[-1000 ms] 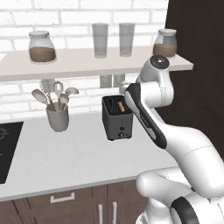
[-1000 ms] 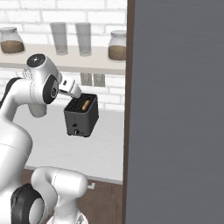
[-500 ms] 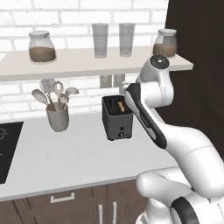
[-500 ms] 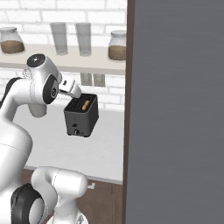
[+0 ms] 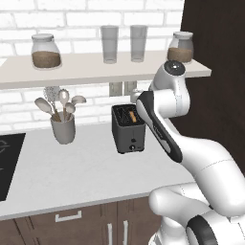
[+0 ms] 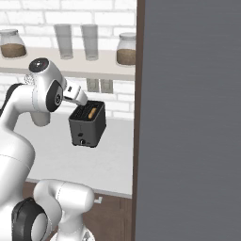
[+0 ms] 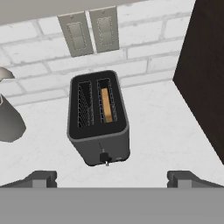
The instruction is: Start the toaster. Once the lever pops up, take the bread to the plate on the dining counter.
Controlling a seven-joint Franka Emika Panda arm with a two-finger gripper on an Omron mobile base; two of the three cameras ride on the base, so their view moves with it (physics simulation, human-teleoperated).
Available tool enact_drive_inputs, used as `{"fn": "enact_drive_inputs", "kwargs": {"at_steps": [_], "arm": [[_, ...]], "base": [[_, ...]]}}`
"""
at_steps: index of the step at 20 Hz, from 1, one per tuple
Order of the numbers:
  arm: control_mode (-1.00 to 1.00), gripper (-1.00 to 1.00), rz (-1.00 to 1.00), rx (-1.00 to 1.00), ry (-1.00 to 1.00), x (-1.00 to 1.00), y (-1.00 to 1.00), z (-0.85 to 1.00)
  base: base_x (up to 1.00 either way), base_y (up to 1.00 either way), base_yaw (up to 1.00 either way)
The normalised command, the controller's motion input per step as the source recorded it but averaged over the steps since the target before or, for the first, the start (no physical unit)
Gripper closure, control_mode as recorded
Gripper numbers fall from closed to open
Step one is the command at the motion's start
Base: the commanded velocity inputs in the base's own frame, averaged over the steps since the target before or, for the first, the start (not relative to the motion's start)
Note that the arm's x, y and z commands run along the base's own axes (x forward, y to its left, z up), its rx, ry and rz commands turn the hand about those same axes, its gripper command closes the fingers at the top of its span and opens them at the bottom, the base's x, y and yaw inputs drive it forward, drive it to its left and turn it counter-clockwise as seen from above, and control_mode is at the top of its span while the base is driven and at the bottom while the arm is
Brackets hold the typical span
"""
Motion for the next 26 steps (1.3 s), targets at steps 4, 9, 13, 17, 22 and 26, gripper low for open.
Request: {"fn": "enact_drive_inputs", "kwargs": {"at_steps": [4, 9, 13, 17, 22, 26], "arm": [[-1.00, -1.00, 0.00, 0.00, 0.00, 0.00, 0.00, 0.00], [-1.00, -1.00, 0.00, 0.00, 0.00, 0.00, 0.00, 0.00], [-1.00, -1.00, 0.00, 0.00, 0.00, 0.00, 0.00, 0.00], [-1.00, -1.00, 0.00, 0.00, 0.00, 0.00, 0.00, 0.00], [-1.00, -1.00, 0.00, 0.00, 0.00, 0.00, 0.00, 0.00], [-1.00, -1.00, 0.00, 0.00, 0.00, 0.00, 0.00, 0.00]], "base": [[0.00, 0.00, 0.00], [0.00, 0.00, 0.00], [0.00, 0.00, 0.00], [0.00, 0.00, 0.00], [0.00, 0.00, 0.00], [0.00, 0.00, 0.00]]}}
